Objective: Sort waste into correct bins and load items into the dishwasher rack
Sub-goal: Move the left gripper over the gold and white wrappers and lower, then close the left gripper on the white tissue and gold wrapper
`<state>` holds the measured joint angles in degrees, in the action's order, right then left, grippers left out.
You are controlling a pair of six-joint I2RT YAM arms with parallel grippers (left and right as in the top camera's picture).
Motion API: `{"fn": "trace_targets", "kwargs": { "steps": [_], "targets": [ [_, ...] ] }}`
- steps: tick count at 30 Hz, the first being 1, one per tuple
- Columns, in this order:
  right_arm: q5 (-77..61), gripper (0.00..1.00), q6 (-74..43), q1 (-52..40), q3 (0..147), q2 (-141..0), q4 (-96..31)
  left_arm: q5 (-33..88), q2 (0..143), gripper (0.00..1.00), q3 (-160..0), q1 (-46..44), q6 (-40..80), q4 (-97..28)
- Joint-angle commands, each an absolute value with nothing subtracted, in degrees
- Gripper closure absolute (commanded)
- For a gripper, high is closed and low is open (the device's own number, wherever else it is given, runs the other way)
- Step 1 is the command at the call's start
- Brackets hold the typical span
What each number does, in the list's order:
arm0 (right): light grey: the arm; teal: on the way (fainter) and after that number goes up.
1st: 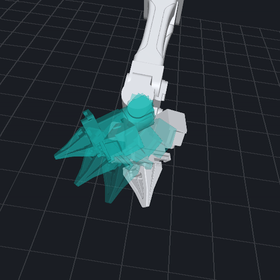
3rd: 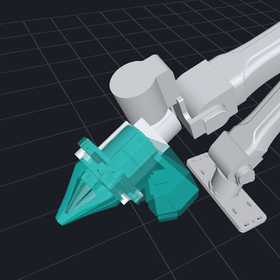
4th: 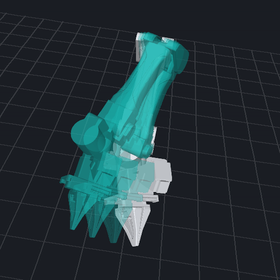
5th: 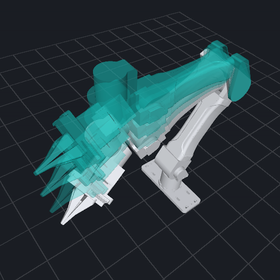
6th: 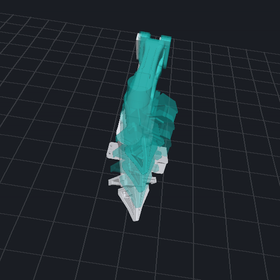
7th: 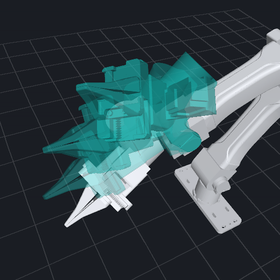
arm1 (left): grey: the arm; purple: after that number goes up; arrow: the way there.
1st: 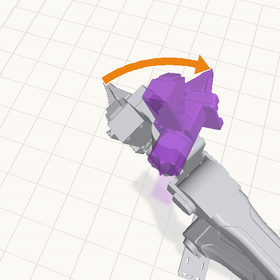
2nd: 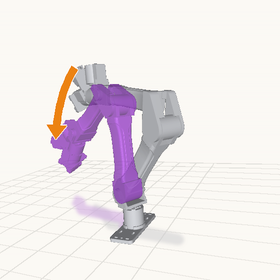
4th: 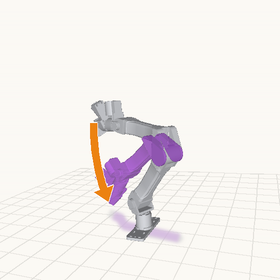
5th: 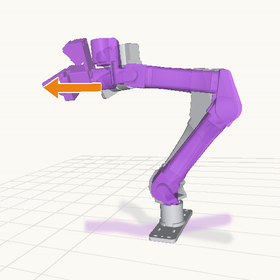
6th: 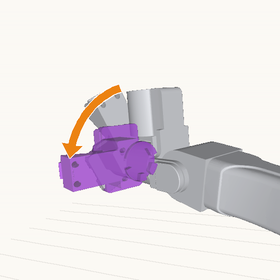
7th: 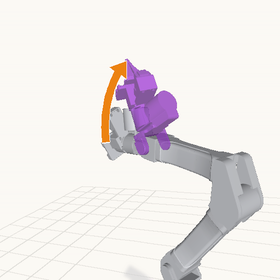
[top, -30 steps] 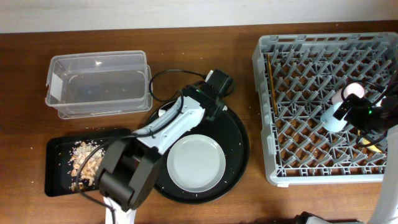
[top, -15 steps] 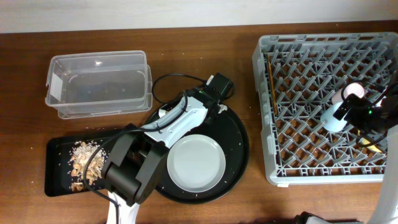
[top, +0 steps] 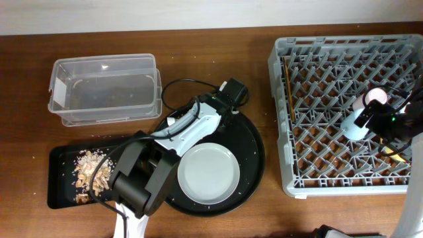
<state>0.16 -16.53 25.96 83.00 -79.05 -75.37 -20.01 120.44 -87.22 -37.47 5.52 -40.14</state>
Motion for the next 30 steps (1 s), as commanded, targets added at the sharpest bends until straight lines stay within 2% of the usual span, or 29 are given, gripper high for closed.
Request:
{"fn": "trace_targets", "kwargs": {
  "steps": [1,13,15,16,18,19,20,21,30],
  "targets": [
    [0.3,0.02,-17.0,26.3,82.8,-79.2,-75.4,-20.8,120.8,0.99,-88.5,-37.3,5.5,-41.0],
    [0.3,0.02,-17.0,26.3,82.8,-79.2,-75.4,-20.8,114.2,0.98,-89.7,-39.5,5.5,-43.1],
    [0.3,0.02,-17.0,26.3,82.8,-79.2,-75.4,-20.8,113.1,0.89,-89.7,-39.5,5.5,-42.7],
    [0.3,0.02,-17.0,26.3,82.8,-79.2,-75.4,-20.8,112.8,0.82,-89.7,-39.5,5.5,-42.5],
    [0.3,0.02,-17.0,26.3,82.8,-79.2,-75.4,-20.8,112.8,0.51,-89.7,-39.5,5.9,-42.4],
    [0.3,0.02,-17.0,26.3,82.8,-79.2,-75.4,-20.8,112.8,0.31,-89.7,-39.5,6.1,-42.4],
    [0.3,0.02,-17.0,26.3,82.8,-79.2,-75.4,-20.7,112.8,0.04,-89.7,-39.5,6.4,-42.4],
    [0.3,0.02,-17.0,26.3,82.8,-79.2,-75.4,-20.7,112.8,0.01,-89.7,-39.5,6.4,-42.2],
    [0.3,0.02,-17.0,26.3,82.8,-79.2,-75.4,-20.4,115.3,0.01,-89.0,-38.4,5.0,-37.8]
  ]
}}
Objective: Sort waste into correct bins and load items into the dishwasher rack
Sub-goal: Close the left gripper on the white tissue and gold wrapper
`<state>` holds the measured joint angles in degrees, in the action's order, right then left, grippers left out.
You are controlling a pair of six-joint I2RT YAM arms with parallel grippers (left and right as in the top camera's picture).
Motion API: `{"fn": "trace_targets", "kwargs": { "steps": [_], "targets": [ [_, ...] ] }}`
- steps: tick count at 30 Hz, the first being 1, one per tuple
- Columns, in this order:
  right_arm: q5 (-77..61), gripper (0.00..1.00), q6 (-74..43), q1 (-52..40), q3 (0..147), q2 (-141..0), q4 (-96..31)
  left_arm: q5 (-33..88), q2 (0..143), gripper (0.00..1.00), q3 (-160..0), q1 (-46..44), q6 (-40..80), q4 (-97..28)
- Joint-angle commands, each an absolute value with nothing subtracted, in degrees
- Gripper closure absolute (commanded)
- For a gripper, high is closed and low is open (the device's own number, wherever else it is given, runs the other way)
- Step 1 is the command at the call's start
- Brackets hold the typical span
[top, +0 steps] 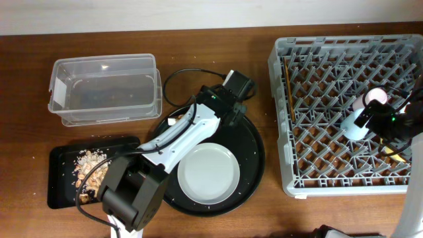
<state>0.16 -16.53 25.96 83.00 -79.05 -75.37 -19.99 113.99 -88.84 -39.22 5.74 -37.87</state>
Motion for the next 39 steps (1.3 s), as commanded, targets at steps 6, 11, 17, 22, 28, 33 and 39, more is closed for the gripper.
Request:
{"fn": "trace_targets", "kwargs": {
  "steps": [6,11,17,22,28,33,39],
  "targets": [
    [0.3,0.02,-17.0,26.3,82.8,-79.2,-75.4,-20.6,119.5,0.06,-89.0,-36.6,5.1,-37.4],
    [0.3,0.02,-17.0,26.3,82.8,-79.2,-75.4,-20.4,121.6,0.09,-89.0,-34.8,5.1,-36.7],
    [0.3,0.02,-17.0,26.3,82.8,-79.2,-75.4,-20.4,121.9,0.37,-89.0,-34.8,5.1,-36.6],
    [0.3,0.02,-17.0,26.3,82.8,-79.2,-75.4,-19.2,121.9,0.51,-89.0,-34.8,5.1,-37.2],
    [0.3,0.02,-17.0,26.3,82.8,-79.2,-75.4,-18.7,121.9,0.82,-89.0,-34.8,5.1,-37.3],
    [0.3,0.02,-17.0,26.3,82.8,-79.2,-75.4,-18.7,121.9,0.93,-89.0,-34.8,5.1,-37.3],
    [0.3,0.02,-17.0,26.3,82.8,-79.2,-75.4,-18.7,121.9,0.99,-89.0,-34.8,5.1,-37.4]
  ]
}}
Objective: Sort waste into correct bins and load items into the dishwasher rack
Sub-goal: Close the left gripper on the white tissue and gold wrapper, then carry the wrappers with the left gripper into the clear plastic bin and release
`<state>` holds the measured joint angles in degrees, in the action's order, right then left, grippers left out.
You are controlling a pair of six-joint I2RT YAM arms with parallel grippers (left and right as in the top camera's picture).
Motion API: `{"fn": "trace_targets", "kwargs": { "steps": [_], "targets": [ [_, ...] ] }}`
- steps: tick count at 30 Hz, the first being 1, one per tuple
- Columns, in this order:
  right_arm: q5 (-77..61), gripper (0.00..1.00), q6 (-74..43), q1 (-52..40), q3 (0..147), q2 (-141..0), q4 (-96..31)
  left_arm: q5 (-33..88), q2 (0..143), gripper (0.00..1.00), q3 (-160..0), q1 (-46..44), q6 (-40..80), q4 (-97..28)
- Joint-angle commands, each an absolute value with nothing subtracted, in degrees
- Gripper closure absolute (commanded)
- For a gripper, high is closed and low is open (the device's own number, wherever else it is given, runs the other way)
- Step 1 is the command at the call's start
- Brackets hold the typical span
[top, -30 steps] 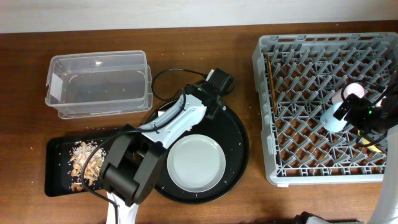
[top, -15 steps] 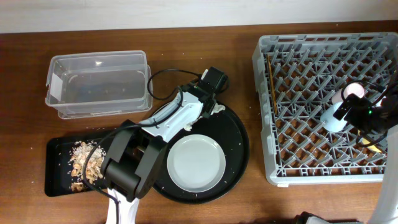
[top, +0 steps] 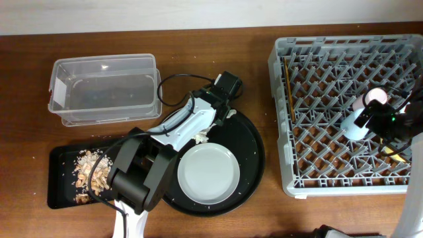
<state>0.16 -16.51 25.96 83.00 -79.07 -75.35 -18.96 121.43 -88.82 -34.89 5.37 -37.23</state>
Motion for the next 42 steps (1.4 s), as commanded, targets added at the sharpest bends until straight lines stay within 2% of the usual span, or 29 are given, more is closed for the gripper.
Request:
{"fn": "trace_targets", "kwargs": {
  "steps": [1,11,27,42],
  "targets": [
    [0.3,0.02,-17.0,26.3,82.8,-79.2,-75.4,-18.7,121.9,0.99,-89.0,-34.9,5.1,-37.4],
    [0.3,0.02,-17.0,26.3,82.8,-79.2,-75.4,-18.7,119.0,0.99,-89.1,-35.8,5.1,-38.9],
    [0.3,0.02,-17.0,26.3,82.8,-79.2,-75.4,-18.8,105.6,0.99,-89.1,-35.8,5.5,-40.2],
    [0.3,0.02,-17.0,26.3,82.8,-79.2,-75.4,-17.8,104.7,0.99,-89.1,-35.8,7.7,-47.2]
  ]
}}
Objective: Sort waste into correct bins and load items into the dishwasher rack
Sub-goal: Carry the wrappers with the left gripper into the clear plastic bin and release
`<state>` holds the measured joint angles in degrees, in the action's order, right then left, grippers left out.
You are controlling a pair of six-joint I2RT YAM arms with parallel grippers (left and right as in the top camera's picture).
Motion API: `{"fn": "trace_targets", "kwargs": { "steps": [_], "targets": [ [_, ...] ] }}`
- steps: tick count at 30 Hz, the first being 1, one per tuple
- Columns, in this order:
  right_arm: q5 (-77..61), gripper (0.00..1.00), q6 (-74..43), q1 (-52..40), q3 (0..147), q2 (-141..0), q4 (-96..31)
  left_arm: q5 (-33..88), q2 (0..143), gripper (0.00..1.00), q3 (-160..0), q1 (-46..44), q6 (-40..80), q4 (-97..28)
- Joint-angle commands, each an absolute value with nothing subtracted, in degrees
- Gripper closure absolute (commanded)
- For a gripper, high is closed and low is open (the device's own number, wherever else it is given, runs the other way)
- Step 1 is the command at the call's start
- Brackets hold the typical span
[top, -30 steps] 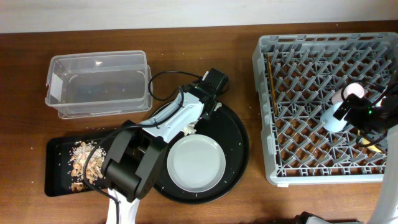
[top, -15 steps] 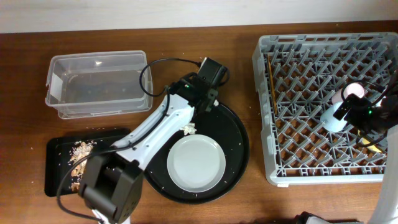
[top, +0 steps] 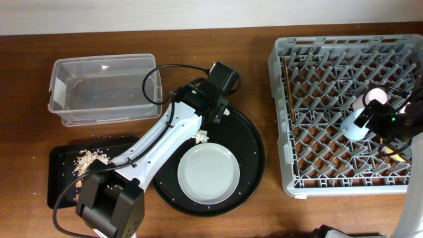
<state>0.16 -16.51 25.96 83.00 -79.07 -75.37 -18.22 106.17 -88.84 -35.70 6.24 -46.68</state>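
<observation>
My left gripper (top: 213,118) points down over the back-left rim of the round black tray (top: 254,155); its fingers are hidden under the wrist. A crumpled white scrap (top: 200,137) lies on the tray just beside it. A white plate (top: 208,173) sits on the tray's front half. In the grey dishwasher rack (top: 317,49), my right gripper (top: 370,122) is shut on a pale cup with a pink top (top: 365,111), held near the rack's right side.
A clear plastic bin (top: 106,89) stands at the back left. A flat black tray (top: 63,192) with food scraps lies in front of it. A thin stick (top: 289,79) lies along the rack's left side. The left arm's cable loops between bin and tray.
The left arm has stretched out, its elbow now lower and further left, and the wrist has shifted slightly back and left. The white scrap, plate, right gripper and cup are where they were.
The left arm first stood folded over the round tray's left side, wrist at its back rim. It then changed pose twice while the wrist stayed near that rim, ending stretched out. The right gripper held the cup over the rack throughout.
</observation>
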Motion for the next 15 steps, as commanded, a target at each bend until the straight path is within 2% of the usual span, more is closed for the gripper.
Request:
{"fn": "trace_targets", "kwargs": {
  "steps": [1,10,15],
  "targets": [
    [0.3,0.02,-17.0,26.3,82.8,-79.2,-75.4,-17.9,104.6,0.99,-89.1,-35.8,7.7,-47.2],
    [0.3,0.02,-17.0,26.3,82.8,-79.2,-75.4,-32.7,100.7,0.99,-89.1,-33.1,7.6,-41.1],
    [0.3,0.02,-17.0,26.3,82.8,-79.2,-75.4,-35.4,100.6,0.99,-89.1,-29.0,-0.4,-32.4]
  ]
}}
